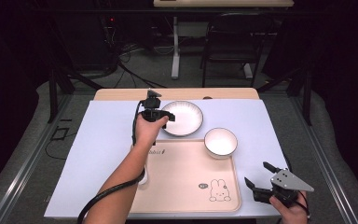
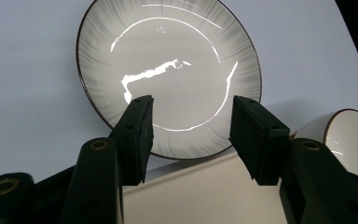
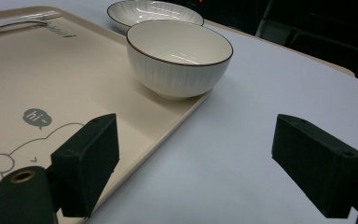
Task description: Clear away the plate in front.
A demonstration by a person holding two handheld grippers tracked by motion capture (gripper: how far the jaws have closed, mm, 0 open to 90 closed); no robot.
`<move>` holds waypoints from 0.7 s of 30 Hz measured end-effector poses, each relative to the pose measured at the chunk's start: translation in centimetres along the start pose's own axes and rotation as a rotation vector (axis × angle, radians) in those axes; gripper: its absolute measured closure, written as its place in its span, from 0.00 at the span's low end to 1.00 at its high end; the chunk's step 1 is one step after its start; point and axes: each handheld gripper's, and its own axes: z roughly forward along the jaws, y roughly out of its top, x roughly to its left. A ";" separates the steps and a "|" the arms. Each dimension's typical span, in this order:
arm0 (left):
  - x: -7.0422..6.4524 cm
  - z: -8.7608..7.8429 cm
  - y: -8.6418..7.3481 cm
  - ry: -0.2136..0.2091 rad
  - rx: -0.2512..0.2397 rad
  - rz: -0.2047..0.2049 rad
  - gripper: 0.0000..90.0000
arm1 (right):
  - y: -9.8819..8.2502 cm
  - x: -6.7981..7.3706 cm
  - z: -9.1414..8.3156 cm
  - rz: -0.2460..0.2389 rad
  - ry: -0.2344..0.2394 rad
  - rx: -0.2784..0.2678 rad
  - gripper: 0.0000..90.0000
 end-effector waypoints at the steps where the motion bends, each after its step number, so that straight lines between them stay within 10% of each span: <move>1: 0.1 0.0 0.0 0.000 -0.001 -0.001 0.55 | 0.0 0.0 0.0 0.000 0.000 0.000 0.16; 21: 3.7 1.5 0.7 0.057 0.002 -0.106 0.53 | 0.0 0.0 0.0 0.000 0.000 0.000 0.16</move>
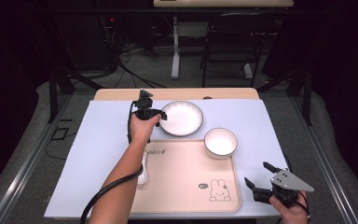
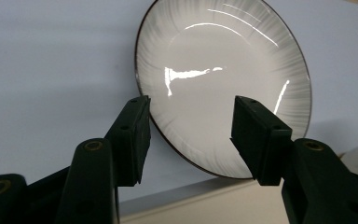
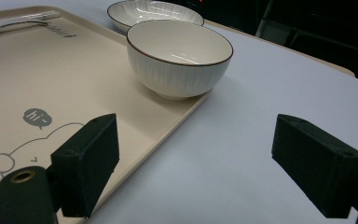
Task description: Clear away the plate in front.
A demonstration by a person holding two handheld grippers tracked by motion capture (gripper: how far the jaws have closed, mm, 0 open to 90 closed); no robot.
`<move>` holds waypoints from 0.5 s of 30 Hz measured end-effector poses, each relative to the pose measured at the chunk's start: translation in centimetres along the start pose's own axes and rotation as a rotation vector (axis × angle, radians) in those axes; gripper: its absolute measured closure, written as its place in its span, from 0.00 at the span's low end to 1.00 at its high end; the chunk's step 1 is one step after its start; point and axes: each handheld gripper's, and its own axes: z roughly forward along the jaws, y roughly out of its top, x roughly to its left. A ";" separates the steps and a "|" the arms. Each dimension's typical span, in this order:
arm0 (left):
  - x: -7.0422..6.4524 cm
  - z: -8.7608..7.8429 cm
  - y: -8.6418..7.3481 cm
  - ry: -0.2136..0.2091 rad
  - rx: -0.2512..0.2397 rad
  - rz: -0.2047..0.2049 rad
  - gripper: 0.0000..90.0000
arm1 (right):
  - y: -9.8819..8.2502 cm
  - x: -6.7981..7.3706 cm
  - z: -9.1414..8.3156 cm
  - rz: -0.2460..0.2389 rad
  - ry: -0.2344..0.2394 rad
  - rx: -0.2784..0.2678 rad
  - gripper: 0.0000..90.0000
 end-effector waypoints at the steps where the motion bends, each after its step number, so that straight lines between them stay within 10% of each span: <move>1: 0.2 0.1 0.0 -0.003 0.004 -0.004 0.54 | 0.0 0.0 0.0 0.001 0.000 0.000 0.16; 15: 1.4 2.4 -0.1 0.025 0.038 -0.055 0.63 | 0.0 0.0 0.0 0.001 0.001 0.000 0.16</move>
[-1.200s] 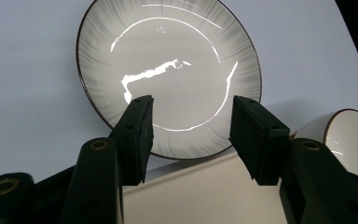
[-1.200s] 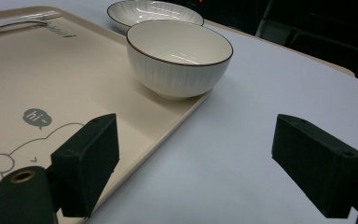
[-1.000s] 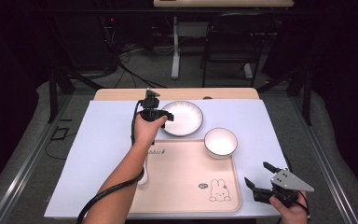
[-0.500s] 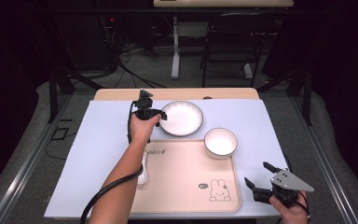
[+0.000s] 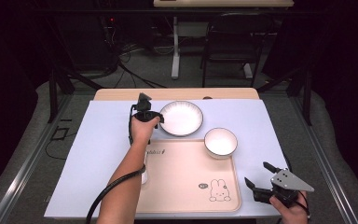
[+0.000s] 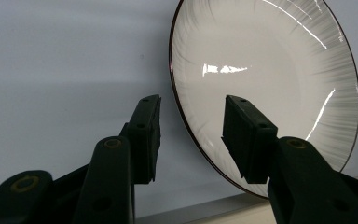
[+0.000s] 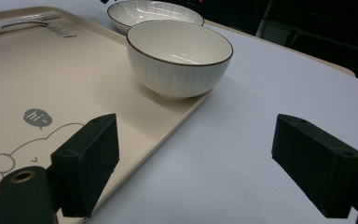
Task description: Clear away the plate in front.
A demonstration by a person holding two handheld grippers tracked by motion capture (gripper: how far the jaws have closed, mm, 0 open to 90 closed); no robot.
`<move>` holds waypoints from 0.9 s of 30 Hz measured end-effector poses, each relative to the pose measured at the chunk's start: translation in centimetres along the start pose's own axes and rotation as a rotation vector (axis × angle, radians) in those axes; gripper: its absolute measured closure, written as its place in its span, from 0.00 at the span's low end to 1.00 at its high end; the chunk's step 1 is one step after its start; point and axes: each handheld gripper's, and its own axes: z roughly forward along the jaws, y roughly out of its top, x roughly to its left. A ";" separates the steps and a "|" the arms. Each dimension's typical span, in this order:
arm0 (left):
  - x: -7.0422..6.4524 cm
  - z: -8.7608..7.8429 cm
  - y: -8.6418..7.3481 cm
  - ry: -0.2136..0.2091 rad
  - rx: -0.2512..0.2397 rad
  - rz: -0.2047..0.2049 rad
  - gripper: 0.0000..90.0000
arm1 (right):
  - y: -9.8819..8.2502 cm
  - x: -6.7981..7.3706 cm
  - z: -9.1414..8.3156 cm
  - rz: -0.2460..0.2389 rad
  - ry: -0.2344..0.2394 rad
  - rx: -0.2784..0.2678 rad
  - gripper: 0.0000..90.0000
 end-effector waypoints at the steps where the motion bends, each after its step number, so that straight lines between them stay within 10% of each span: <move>1: 0.0 0.2 0.0 0.002 -0.002 -0.003 0.63 | 0.0 0.0 0.0 -0.001 0.000 0.000 0.16; 27: -0.1 3.3 1.4 0.008 0.005 -0.069 0.73 | 0.0 -0.1 0.0 0.004 0.002 -0.002 0.16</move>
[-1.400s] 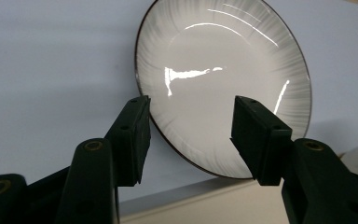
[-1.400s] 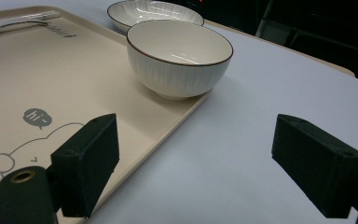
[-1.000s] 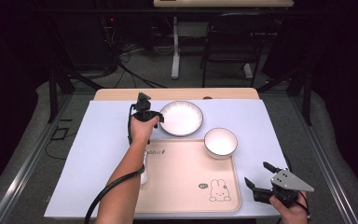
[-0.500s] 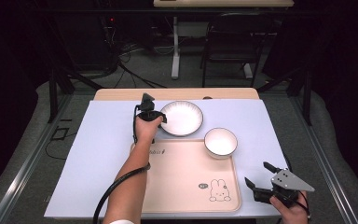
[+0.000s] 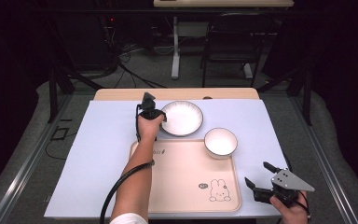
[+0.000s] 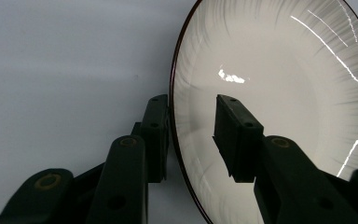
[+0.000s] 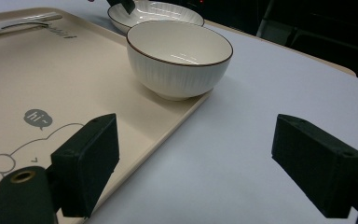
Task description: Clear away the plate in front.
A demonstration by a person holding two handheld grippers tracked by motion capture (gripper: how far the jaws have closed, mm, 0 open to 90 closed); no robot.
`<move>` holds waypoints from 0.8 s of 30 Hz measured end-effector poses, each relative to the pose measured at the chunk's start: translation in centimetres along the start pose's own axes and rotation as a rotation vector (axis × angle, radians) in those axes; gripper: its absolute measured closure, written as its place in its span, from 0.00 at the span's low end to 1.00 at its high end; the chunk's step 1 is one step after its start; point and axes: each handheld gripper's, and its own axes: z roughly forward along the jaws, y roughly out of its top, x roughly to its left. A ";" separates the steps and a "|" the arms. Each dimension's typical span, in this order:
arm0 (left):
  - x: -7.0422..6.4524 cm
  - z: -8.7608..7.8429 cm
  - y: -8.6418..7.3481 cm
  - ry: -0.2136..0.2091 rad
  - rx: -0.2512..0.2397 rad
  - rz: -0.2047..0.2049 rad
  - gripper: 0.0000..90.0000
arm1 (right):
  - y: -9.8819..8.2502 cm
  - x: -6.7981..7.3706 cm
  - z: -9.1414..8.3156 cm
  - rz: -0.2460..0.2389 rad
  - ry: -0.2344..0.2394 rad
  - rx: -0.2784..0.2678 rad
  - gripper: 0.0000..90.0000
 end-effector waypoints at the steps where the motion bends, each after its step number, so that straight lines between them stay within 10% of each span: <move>1: 0.0 0.1 0.0 0.000 -0.001 -0.001 0.73 | 0.0 0.0 0.0 0.001 0.001 0.000 0.16; 24: 0.6 0.7 0.1 -0.029 -0.005 -0.079 0.83 | 0.0 0.0 0.1 -0.001 0.004 0.001 0.16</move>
